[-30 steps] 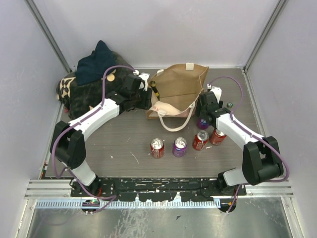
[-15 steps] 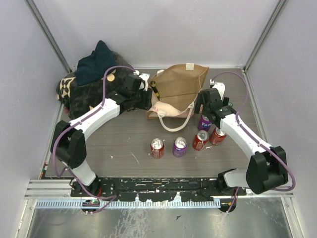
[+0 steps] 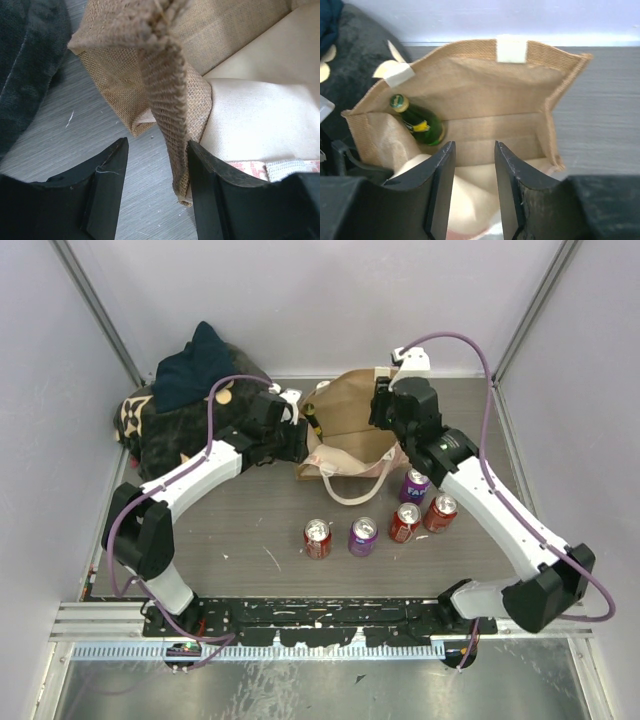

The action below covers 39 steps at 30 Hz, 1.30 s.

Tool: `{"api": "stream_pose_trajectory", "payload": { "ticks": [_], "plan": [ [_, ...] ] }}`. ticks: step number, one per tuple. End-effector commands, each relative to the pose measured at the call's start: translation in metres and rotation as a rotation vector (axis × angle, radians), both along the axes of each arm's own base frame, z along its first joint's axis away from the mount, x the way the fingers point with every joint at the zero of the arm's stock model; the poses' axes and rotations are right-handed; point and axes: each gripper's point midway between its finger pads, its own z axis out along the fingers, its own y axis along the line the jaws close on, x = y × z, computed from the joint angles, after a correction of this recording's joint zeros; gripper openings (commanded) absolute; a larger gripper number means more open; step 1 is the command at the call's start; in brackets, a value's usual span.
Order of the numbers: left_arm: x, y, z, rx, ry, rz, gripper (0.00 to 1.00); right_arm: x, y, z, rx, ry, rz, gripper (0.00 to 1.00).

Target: Take the beverage out of the canvas bag

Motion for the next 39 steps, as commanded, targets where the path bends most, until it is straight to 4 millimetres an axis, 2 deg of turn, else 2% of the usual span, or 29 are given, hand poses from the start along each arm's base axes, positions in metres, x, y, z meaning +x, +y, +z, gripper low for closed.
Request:
{"api": "stream_pose_trajectory", "payload": {
  "ticks": [1,8,14,22,26,32,39],
  "plan": [
    [-0.006,-0.008,0.005,-0.071,0.009,-0.009,0.59,0.026,0.046,0.004,0.028,-0.041,0.157,0.42],
    [-0.005,-0.011,0.010,-0.109,-0.002,0.005,0.59,0.060,0.102,-0.031,0.073,-0.006,0.324,0.46],
    [-0.002,-0.011,0.006,-0.100,0.009,0.016,0.59,0.077,0.132,-0.060,0.101,0.020,0.409,0.55],
    [-0.001,-0.008,0.004,-0.095,0.014,0.031,0.59,0.087,0.152,-0.073,0.136,-0.005,0.463,0.68],
    [-0.002,-0.009,0.004,-0.097,0.022,0.027,0.59,0.095,0.161,-0.075,0.140,-0.017,0.473,0.68],
    [-0.004,-0.009,0.003,-0.096,0.030,0.026,0.59,0.103,0.175,-0.093,0.131,0.005,0.490,0.68],
    [-0.007,-0.010,0.000,-0.097,0.043,0.019,0.59,0.115,0.177,-0.109,0.114,0.005,0.456,0.66]
  ]
}}
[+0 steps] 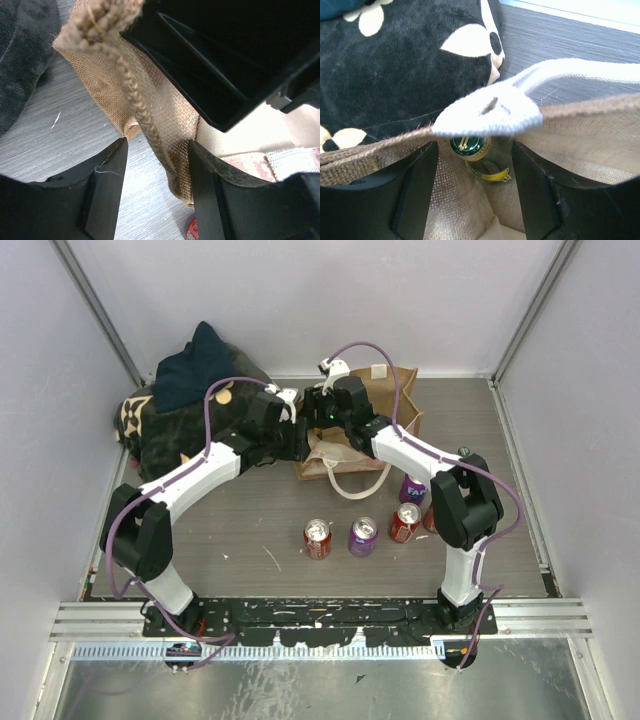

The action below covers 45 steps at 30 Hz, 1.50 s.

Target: Take the beverage out of the canvas bag

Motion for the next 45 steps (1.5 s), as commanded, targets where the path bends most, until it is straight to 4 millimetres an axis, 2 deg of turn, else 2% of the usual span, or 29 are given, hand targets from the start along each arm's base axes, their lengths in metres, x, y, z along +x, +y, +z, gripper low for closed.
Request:
{"api": "stream_pose_trajectory", "payload": {
  "ticks": [1,4,9,11,12,14,16,19,27,34,39,45],
  "plan": [
    [-0.006,-0.002,-0.004,-0.008,0.024,-0.016,0.59,0.016,0.012,0.021,0.036,-0.088,-0.010,0.64],
    [-0.007,-0.002,-0.005,-0.008,0.030,-0.017,0.59,0.021,0.015,0.016,0.033,-0.089,-0.014,0.58],
    [-0.008,-0.002,-0.007,-0.008,0.035,-0.019,0.59,0.027,0.020,-0.003,0.015,-0.055,-0.013,0.50],
    [-0.008,-0.002,-0.008,-0.009,0.035,-0.017,0.59,0.029,0.020,-0.009,0.008,-0.043,-0.012,0.38],
    [-0.007,-0.003,-0.008,-0.009,0.036,-0.019,0.59,0.029,0.020,-0.012,0.001,-0.037,-0.013,0.29],
    [-0.006,-0.004,-0.009,-0.009,0.034,-0.018,0.59,0.029,0.018,-0.010,-0.014,-0.037,-0.023,0.03],
    [-0.003,-0.005,-0.010,-0.011,0.033,-0.016,0.59,0.030,0.014,-0.003,-0.034,-0.057,-0.027,0.00],
    [0.004,-0.007,-0.009,-0.017,0.023,-0.012,0.59,0.035,0.002,0.026,-0.078,-0.133,-0.064,0.01],
    [0.031,-0.007,-0.008,-0.066,0.010,0.016,0.59,0.046,-0.021,0.131,-0.149,-0.356,-0.136,0.00],
    [0.044,-0.006,-0.012,-0.107,0.021,0.029,0.59,0.042,-0.031,0.191,-0.118,-0.461,-0.176,0.00],
    [0.055,-0.004,-0.011,-0.122,0.019,0.039,0.59,0.028,-0.040,0.233,-0.076,-0.515,-0.193,0.00],
    [0.069,-0.002,-0.006,-0.134,0.006,0.052,0.59,-0.008,-0.060,0.271,-0.046,-0.557,-0.238,0.00]
  ]
}}
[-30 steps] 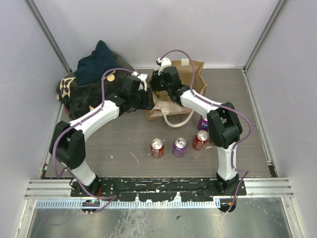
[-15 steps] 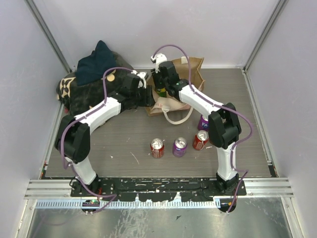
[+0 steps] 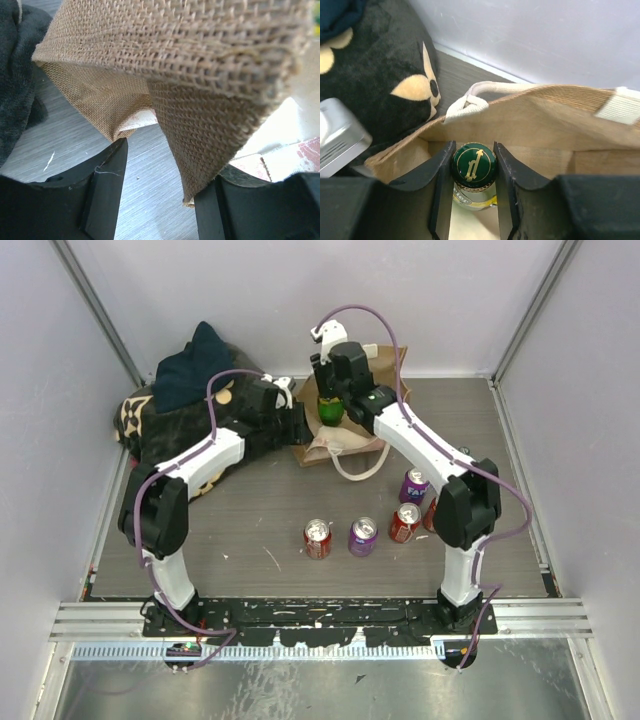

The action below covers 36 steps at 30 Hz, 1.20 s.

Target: Take the beverage out of the canvas bag

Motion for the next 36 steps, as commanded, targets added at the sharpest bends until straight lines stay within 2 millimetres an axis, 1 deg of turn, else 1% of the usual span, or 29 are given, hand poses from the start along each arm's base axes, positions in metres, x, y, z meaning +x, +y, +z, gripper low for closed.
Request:
{"api": "stream_pose_trajectory", "payload": {
  "ticks": [1,2,4,7,10,14,17,21,23,27,29,36],
  "plan": [
    [0.020,0.001,0.008,-0.016,-0.032,0.022,0.59,-0.052,-0.029,0.191,0.219,-0.388,-0.042,0.00],
    [0.022,0.001,0.008,-0.017,-0.033,0.022,0.59,-0.063,-0.035,0.201,0.224,-0.406,-0.048,0.00],
    [0.025,0.002,0.011,-0.019,-0.038,0.025,0.59,-0.080,-0.039,0.204,0.217,-0.412,-0.056,0.00],
    [0.029,0.002,0.012,-0.025,-0.040,0.030,0.59,-0.105,-0.049,0.207,0.216,-0.410,-0.065,0.00],
    [0.032,0.001,0.014,-0.028,-0.042,0.028,0.59,-0.128,-0.057,0.206,0.223,-0.401,-0.071,0.00],
    [0.037,0.001,0.017,-0.030,-0.043,0.032,0.59,-0.154,-0.064,0.197,0.236,-0.366,-0.061,0.00],
    [0.038,0.002,0.022,-0.032,-0.047,0.035,0.59,-0.167,-0.062,0.180,0.239,-0.317,-0.040,0.00],
    [0.031,0.003,0.026,-0.031,-0.042,0.023,0.59,-0.179,-0.056,0.157,0.262,-0.250,-0.006,0.00],
    [0.026,0.005,0.027,-0.029,-0.037,0.018,0.59,-0.181,-0.053,0.142,0.273,-0.213,0.000,0.00],
    [0.015,0.006,0.028,-0.036,-0.014,0.007,0.59,-0.180,-0.047,0.112,0.274,-0.153,0.000,0.00],
    [0.011,0.006,0.029,-0.046,-0.003,0.002,0.60,-0.180,-0.044,0.101,0.279,-0.130,0.006,0.00],
    [-0.001,0.000,0.037,-0.097,0.024,-0.024,0.60,-0.174,-0.039,0.054,0.253,-0.064,-0.019,0.00]
  ]
}}
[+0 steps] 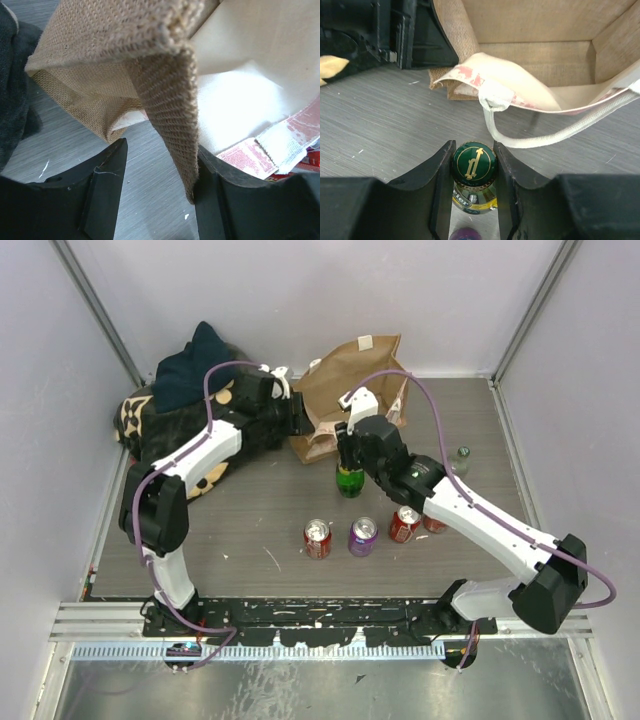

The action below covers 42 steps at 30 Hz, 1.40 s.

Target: Take the beverage out of the canvas bag

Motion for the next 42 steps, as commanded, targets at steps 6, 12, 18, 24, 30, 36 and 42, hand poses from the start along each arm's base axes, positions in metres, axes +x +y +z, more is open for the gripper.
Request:
{"api": "stream_pose_trajectory", "payload": {
  "ticks": [6,12,18,24,30,36,42],
  "plan": [
    [-0.018,0.003,0.013,-0.051,0.027,-0.015,0.60,0.018,0.008,0.018,0.169,-0.152,-0.060,0.00],
    [-0.026,0.005,0.014,-0.049,0.038,-0.019,0.60,0.026,-0.005,-0.017,0.185,-0.113,-0.115,0.00],
    [-0.030,0.008,0.023,-0.054,0.027,-0.019,0.60,0.025,-0.018,-0.036,0.188,-0.105,-0.167,0.00],
    [-0.031,0.008,0.026,-0.055,0.020,-0.016,0.64,0.024,-0.025,-0.046,0.196,-0.123,-0.195,0.00],
    [-0.032,0.009,0.025,-0.055,0.024,-0.018,0.80,0.023,-0.036,-0.056,0.197,-0.170,-0.228,0.00],
    [-0.034,0.009,0.029,-0.054,0.012,-0.023,0.87,0.020,-0.044,-0.070,0.154,-0.161,-0.241,0.00],
    [-0.035,0.012,0.034,-0.049,-0.005,-0.025,0.98,0.016,-0.048,-0.079,0.123,-0.134,-0.245,0.61]
  ]
}}
